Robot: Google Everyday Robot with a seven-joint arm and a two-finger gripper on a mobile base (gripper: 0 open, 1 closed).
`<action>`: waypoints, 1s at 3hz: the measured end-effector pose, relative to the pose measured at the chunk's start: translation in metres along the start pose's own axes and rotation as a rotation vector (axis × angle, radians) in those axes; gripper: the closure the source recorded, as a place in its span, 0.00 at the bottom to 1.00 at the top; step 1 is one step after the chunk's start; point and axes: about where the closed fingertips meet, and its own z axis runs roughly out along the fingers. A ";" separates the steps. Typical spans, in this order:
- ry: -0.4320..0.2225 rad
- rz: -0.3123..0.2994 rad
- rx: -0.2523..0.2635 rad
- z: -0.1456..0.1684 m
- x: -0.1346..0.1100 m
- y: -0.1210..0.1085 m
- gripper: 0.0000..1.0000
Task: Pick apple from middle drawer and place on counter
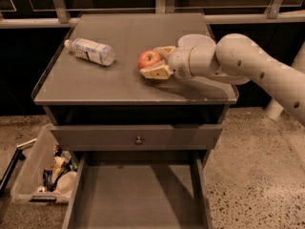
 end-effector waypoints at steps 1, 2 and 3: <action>0.000 0.000 0.000 0.000 0.000 0.000 0.35; 0.000 0.000 0.000 0.000 0.000 0.000 0.11; 0.000 0.000 0.000 0.000 0.000 0.000 0.00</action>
Offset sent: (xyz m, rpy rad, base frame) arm 0.0000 0.0000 0.0000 0.0000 0.0000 0.0000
